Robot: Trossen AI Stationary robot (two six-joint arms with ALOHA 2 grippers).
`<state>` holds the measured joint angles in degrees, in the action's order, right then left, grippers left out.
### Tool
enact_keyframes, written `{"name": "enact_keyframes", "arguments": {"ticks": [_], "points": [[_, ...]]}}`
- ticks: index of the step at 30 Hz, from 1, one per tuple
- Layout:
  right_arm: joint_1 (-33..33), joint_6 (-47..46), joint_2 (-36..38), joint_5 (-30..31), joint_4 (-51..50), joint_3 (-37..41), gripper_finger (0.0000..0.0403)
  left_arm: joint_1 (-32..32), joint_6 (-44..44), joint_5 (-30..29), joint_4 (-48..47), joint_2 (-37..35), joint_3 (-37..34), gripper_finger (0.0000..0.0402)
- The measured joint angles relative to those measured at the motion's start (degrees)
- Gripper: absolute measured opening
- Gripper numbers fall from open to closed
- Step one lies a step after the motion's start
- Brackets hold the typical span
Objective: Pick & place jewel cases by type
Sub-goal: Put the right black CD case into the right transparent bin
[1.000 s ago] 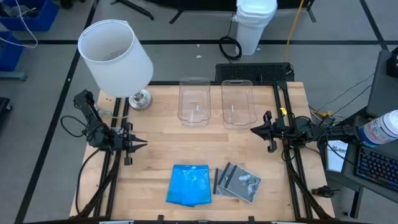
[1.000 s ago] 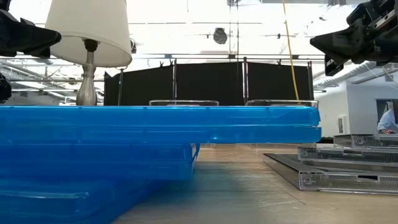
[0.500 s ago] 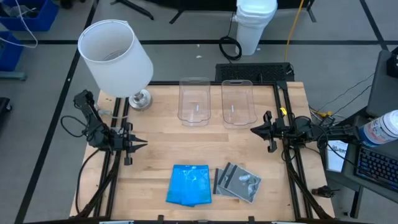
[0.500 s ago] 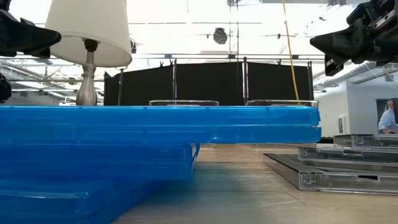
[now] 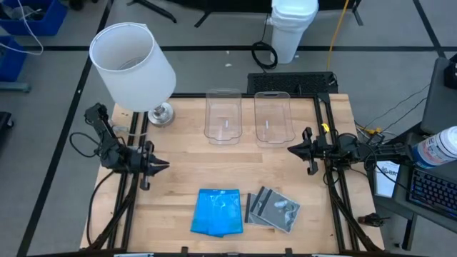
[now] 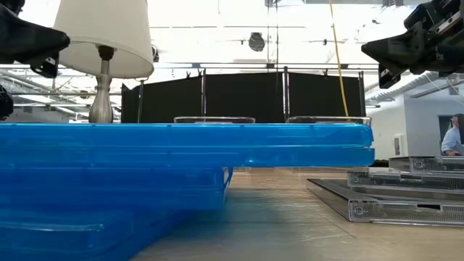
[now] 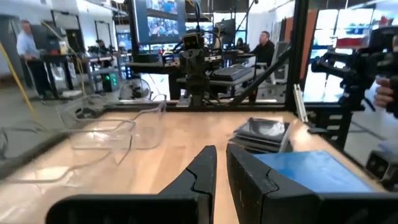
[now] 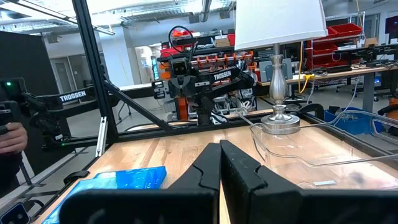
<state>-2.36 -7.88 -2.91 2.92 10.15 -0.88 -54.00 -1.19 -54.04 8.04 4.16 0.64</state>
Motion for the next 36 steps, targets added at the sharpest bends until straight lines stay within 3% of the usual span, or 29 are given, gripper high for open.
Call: {"name": "enact_keyframes", "arguments": {"ticks": [7,11,15,20,27,30,36], "points": [[0.0,0.0,0.0,0.0,0.1,0.0,0.0,1.4,3.3,-4.5,3.0,0.1,0.2,0.0047],[0.0,0.0,0.0,0.0,1.2,0.0,0.0,4.8,3.3,-0.2,2.8,2.9,3.0,0.0047],[0.0,0.0,0.0,0.0,2.1,0.0,0.0,10.3,3.2,6.6,2.8,10.3,8.0,0.0046],[0.0,0.0,0.0,0.0,2.0,0.0,0.0,18.6,6.4,16.8,2.6,26.0,16.1,0.0046],[0.0,-2.8,0.0,-0.2,1.6,0.0,0.0,29.0,9.3,28.0,2.5,55.5,30.1,0.0046],[0.0,-3.4,0.0,-2.7,1.3,0.0,0.0,31.2,7.4,31.7,4.4,67.0,37.4,0.0046],[0.0,-2.3,-0.4,-8.2,0.7,0.0,0.0,33.1,1.3,33.8,4.9,84.9,53.8,0.0046]]}}
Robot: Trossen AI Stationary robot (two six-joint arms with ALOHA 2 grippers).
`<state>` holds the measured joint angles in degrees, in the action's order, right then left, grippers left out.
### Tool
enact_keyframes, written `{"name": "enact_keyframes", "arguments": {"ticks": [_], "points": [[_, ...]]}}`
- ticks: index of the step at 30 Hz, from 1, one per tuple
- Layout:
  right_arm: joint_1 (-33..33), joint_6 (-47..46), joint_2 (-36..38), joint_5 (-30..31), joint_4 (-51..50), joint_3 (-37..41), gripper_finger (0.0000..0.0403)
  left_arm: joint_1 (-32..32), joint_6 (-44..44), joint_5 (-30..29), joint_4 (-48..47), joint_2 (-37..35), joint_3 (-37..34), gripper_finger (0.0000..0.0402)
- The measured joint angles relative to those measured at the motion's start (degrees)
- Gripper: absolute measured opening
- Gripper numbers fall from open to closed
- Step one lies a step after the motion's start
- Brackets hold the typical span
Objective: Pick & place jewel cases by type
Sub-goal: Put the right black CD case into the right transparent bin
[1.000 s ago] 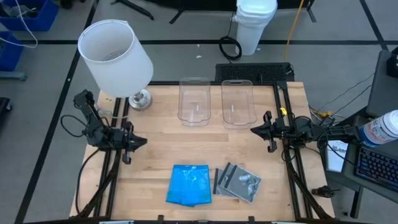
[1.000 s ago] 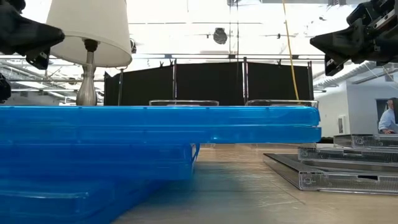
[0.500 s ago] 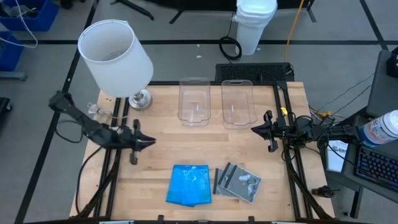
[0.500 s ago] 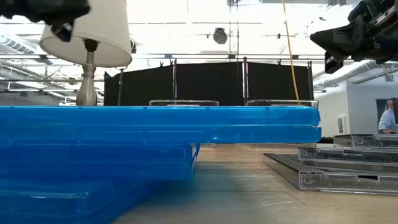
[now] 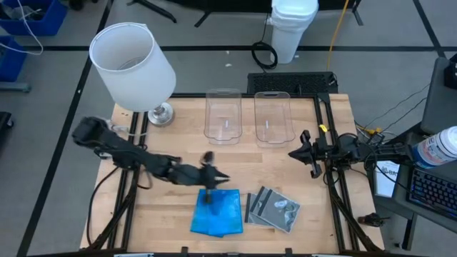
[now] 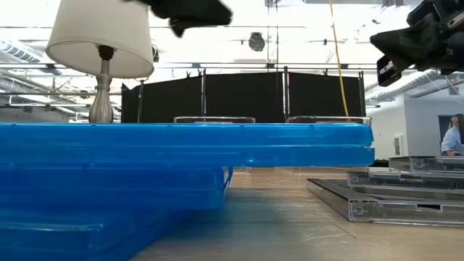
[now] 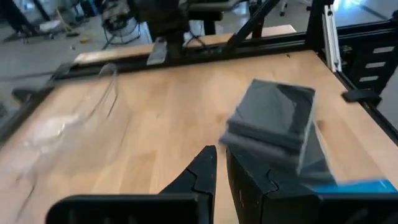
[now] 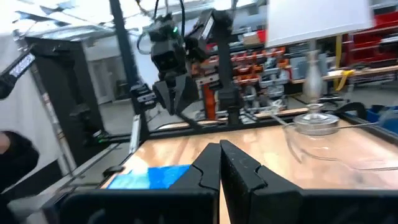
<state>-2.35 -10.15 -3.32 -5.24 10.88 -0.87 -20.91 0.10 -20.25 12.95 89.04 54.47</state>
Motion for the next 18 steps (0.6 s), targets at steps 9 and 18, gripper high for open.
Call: {"name": "enact_keyframes", "arguments": {"ticks": [9,18], "points": [[0.0,0.9,-1.6,-0.8,-5.7,-3.9,0.0,0.9,-7.9,18.8,-11.9,19.3,24.2,0.0047],[-5.6,-5.4,-14.3,6.7,-24.6,-19.7,0.0,3.1,-14.3,18.9,-18.6,26.7,32.6,0.0047]]}}
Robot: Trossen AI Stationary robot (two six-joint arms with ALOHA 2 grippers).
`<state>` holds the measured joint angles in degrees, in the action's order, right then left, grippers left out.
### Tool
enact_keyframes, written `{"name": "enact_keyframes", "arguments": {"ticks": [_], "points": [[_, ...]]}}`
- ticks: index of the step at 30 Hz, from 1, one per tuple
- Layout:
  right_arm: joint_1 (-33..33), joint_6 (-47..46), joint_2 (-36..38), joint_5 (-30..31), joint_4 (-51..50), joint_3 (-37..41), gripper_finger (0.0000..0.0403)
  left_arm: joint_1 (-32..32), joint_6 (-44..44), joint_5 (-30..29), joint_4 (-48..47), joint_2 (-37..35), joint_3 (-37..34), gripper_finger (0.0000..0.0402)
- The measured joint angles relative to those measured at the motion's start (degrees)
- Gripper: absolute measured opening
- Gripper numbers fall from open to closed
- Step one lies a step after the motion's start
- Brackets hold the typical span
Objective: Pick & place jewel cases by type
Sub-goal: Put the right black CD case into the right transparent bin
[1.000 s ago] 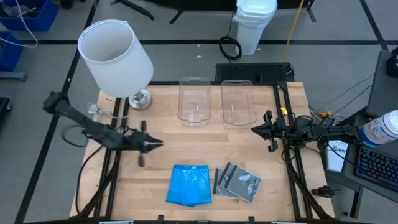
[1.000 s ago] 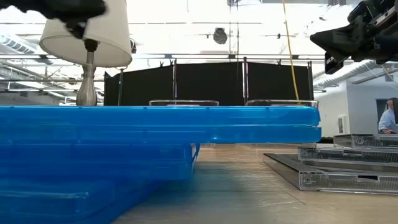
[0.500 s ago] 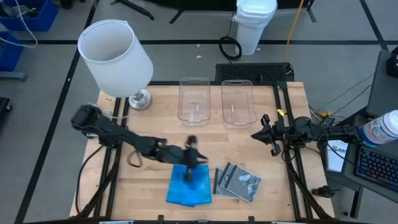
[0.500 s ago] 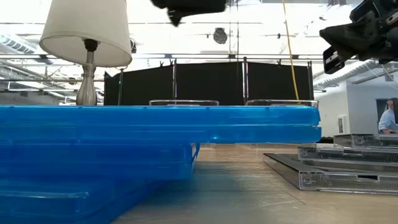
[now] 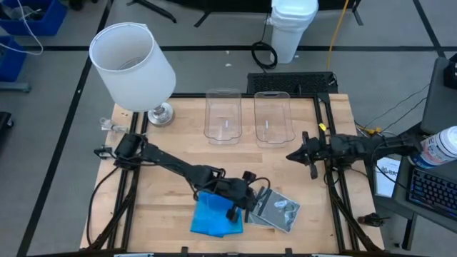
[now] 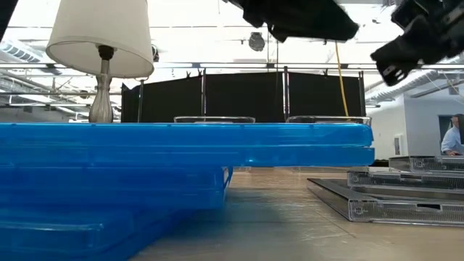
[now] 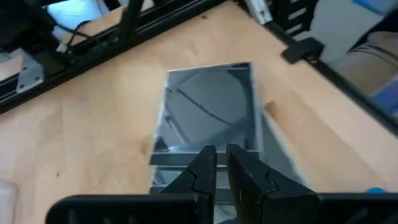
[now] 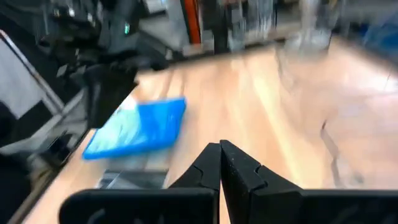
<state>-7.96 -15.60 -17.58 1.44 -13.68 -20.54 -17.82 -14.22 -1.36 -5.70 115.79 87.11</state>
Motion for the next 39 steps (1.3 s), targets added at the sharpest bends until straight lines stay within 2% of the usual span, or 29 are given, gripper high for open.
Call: {"name": "enact_keyframes", "arguments": {"ticks": [6,10,15,20,24,30,35,39], "points": [[-8.0,-18.1,-11.3,1.6,-26.6,-13.7,0.0,1.7,1.4,2.2,-2.9,0.0,0.1,0.0047],[-13.5,-32.2,-15.9,-0.1,-32.2,-15.4,0.0,1.5,1.1,2.6,-2.6,0.0,-0.2,0.0047],[-18.2,-41.8,-19.0,-4.3,-28.8,-12.4,0.0,0.4,2.6,-3.8,-2.9,0.0,-0.2,0.0047],[-20.3,-42.3,-19.2,-7.9,-23.7,-8.6,0.0008,-1.0,0.9,-5.6,-2.2,0.5,-0.2,0.0047],[-21.2,-44.1,-19.2,-10.8,-19.2,-5.1,0.0034,-2.6,-0.2,-10.2,1.6,2.1,0.2,0.0047],[-23.2,-49.0,-18.3,-12.9,-14.7,0.8,0.0116,-4.2,-1.8,-10.5,-0.8,6.0,4.9,0.0047],[-25.2,-56.1,-16.9,-14.5,-6.8,5.2,0.0201,-4.1,-0.9,-5.6,-4.8,7.4,9.2,0.0046],[-27.5,-61.6,-16.2,-15.0,-5.0,8.2,0.0245,-3.8,-0.2,-4.6,-5.0,8.2,10.5,0.0046]]}}
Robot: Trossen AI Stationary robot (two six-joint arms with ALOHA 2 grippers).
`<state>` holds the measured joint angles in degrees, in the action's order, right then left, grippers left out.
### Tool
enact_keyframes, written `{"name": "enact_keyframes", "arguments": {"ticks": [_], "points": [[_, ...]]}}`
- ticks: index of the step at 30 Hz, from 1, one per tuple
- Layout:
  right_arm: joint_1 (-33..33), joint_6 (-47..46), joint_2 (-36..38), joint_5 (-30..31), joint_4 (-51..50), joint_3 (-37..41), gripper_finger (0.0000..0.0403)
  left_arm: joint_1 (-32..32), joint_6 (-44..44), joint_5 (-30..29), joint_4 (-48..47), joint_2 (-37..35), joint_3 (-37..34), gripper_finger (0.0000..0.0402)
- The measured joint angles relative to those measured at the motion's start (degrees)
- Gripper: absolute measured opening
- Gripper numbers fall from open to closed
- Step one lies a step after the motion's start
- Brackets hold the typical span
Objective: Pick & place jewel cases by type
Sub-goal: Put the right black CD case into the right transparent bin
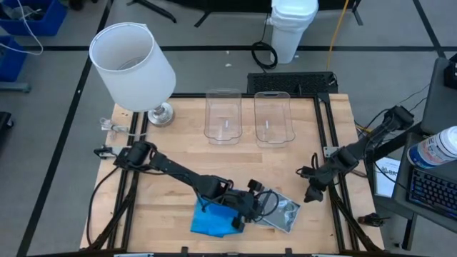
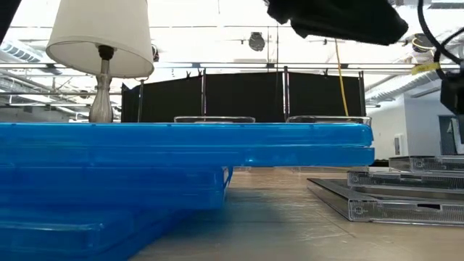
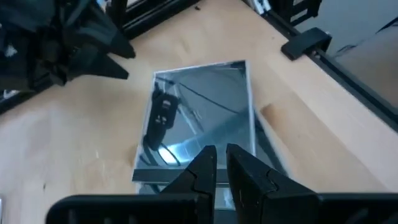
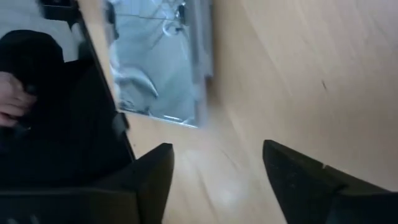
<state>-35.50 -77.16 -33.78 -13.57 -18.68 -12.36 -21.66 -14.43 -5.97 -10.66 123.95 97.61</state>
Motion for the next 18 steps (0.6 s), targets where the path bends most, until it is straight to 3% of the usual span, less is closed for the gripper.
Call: {"name": "enact_keyframes", "arguments": {"ticks": [6,13,18], "points": [[-4.9,-7.0,0.4,6.2,6.5,4.0,0.0269,0.1,-1.1,1.2,1.6,3.1,1.1,0.0046],[-10.5,-13.2,-1.3,19.5,13.0,5.3,0.0257,0.6,-0.9,1.0,0.2,3.5,2.4,0.0046],[-15.2,-18.8,-4.0,21.2,13.3,5.4,0.0242,0.7,-0.5,1.0,-0.1,3.6,2.5,0.0046]]}}
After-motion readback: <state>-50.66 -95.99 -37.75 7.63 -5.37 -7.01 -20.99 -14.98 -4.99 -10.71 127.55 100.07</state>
